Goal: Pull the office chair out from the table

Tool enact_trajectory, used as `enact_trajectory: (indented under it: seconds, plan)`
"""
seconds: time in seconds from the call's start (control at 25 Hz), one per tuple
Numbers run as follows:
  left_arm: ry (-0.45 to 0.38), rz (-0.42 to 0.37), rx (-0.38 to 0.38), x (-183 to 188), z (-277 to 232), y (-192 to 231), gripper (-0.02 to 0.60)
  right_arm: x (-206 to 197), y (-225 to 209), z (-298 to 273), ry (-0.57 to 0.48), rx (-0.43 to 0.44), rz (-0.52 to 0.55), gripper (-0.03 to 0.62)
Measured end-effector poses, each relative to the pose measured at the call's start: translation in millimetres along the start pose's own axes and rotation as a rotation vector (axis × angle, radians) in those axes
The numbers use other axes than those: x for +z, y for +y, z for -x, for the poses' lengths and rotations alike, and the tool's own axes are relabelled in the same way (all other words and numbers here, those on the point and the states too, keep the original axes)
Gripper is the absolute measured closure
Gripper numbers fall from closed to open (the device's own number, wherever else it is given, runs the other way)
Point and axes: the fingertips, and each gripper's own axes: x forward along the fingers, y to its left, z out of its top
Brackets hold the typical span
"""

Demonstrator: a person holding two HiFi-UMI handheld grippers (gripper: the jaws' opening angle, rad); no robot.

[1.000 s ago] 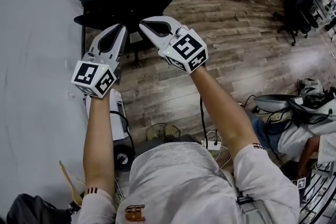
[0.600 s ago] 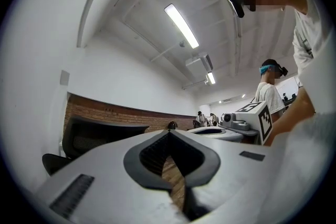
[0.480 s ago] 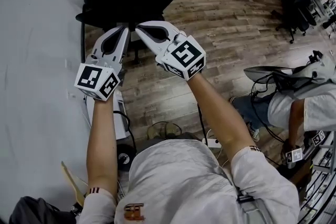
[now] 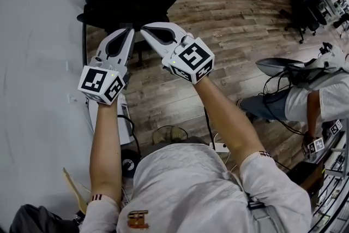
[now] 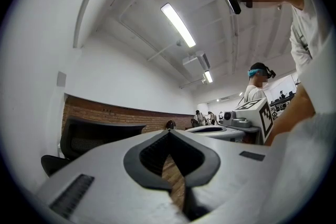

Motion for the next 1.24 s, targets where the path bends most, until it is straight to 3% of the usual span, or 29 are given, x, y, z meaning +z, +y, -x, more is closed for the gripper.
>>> enact_trajectory:
  seconds: [1.24]
  plan:
    - [0.004,0.007,-0.014,4.5,-6.6,-3.8,0.581,7.0,-5.6,4.4,0.001,-0.008,-0.004,0.592]
